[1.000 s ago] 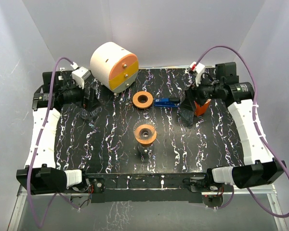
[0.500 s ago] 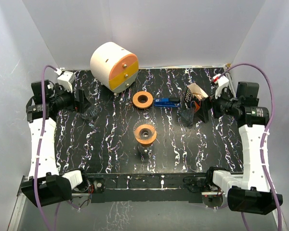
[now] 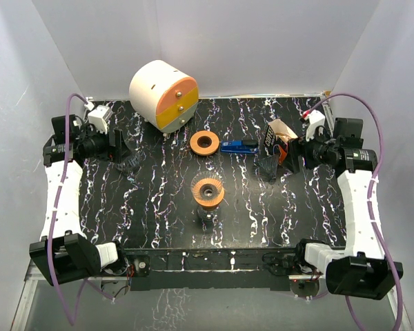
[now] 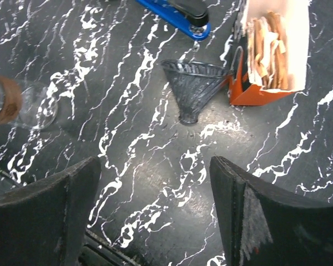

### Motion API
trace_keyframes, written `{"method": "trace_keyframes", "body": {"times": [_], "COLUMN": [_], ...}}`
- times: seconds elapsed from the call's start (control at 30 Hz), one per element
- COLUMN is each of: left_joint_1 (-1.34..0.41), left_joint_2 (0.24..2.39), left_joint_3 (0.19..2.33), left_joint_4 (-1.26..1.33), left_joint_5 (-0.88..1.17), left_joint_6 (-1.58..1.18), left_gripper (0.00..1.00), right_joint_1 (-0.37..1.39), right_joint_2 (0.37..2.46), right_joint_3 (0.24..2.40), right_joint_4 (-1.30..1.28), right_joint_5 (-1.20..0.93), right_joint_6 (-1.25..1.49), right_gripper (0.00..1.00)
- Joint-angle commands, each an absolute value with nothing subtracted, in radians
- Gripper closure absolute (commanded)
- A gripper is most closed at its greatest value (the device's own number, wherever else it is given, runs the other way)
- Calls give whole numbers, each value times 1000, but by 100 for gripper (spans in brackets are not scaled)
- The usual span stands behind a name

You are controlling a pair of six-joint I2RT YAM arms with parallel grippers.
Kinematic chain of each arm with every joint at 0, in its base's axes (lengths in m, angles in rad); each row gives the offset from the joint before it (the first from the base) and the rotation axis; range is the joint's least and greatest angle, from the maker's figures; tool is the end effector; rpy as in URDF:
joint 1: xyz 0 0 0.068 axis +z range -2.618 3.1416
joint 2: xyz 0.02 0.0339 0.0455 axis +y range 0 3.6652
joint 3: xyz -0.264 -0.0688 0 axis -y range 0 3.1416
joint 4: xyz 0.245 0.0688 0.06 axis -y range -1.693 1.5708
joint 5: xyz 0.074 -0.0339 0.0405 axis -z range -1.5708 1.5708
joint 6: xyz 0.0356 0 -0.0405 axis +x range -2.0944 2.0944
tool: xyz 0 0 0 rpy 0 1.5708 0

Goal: Place the coffee filter in the dripper
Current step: Pick up the coffee filter from the coffee filter holder.

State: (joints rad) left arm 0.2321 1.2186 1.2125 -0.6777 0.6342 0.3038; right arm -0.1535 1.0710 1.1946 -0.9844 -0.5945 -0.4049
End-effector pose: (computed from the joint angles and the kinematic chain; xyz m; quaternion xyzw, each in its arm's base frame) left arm 0.2519 0.0379 0.3549 0.1645 0.8529 -0.1637 0.4677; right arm 0.1974 -0.0104 0.3565 -0.2134 0.8767 0.1724 0.3952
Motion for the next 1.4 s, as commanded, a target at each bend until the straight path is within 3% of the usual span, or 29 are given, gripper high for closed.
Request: {"method": "trace_keyframes", "body": {"times": [0.0, 0.23, 0.53, 1.37], "left_joint_1": [236, 236, 236, 235], "left_joint_2": [1198, 1166, 1169, 1169], "left_joint_3": [1184, 1160, 1157, 1151], "left_joint_4": [-643, -650, -639, -645], "left_joint_5": [695, 726, 738, 749], "left_joint_6": [311, 323, 319, 325], "left_gripper": [20, 20, 20, 19], "right_joint_1": [-160, -160, -148, -91], "right_joint_2": [1130, 1298, 1483, 1648], "right_joint_3": [1230, 1303, 1398, 1438], "right_joint_4": [-808, -673, -627, -595], "right_joint_5": [-520, -455, -441, -328], "right_joint_6": [-359, -303, -286, -313], "right_gripper": [27, 51, 62, 71]}}
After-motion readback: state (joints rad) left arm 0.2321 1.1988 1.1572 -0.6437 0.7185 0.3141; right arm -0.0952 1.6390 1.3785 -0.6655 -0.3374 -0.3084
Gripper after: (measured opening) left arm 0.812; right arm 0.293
